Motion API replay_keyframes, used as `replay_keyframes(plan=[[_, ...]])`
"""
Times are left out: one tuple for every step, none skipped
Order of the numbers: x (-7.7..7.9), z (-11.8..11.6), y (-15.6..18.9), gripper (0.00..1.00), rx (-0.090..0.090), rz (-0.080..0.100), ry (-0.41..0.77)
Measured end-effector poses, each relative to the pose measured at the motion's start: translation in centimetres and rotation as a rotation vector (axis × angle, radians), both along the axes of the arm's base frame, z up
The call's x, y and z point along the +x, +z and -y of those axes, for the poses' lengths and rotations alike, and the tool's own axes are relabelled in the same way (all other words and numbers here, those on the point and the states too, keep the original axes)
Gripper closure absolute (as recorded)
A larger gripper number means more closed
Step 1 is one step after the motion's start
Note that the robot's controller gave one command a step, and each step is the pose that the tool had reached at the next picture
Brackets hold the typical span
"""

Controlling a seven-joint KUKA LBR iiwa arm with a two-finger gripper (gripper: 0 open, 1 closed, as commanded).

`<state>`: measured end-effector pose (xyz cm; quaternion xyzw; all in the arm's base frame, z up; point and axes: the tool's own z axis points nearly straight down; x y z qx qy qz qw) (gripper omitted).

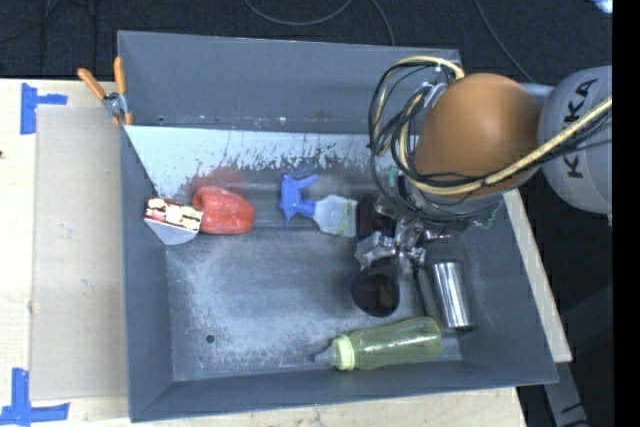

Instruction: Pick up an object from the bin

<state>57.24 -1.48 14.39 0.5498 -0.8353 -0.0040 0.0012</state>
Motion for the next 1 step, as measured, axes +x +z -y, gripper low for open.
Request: replay_keyframes(plan=[[-0.1, -0.05, 1.16, 1.0, 0.001, -0.004, -0.001]])
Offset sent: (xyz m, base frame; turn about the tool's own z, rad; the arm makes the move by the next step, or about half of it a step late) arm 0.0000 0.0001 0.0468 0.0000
